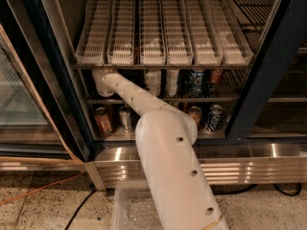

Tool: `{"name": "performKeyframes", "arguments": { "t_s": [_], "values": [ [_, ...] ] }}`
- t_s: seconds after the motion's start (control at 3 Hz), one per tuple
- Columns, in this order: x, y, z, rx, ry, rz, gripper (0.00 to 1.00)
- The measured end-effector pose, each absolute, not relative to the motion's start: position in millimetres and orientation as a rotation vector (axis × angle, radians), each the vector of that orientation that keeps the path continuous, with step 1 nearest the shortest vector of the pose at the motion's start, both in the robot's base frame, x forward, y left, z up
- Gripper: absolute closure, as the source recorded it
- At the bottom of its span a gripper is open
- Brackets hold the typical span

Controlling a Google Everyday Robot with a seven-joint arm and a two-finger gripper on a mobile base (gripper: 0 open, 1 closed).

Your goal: Pick redbull can from middle shelf of fridge

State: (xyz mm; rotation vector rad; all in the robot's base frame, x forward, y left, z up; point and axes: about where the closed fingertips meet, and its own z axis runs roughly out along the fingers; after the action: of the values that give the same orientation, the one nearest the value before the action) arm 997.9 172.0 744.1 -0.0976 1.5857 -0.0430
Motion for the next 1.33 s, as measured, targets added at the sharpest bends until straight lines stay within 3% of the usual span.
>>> {"name": "performKeyframes", "arguments": {
  "t_s": [1.33],
  "values": [
    [966, 179, 739, -0.115, 1.573, 0.051, 1.00]
  ]
}}
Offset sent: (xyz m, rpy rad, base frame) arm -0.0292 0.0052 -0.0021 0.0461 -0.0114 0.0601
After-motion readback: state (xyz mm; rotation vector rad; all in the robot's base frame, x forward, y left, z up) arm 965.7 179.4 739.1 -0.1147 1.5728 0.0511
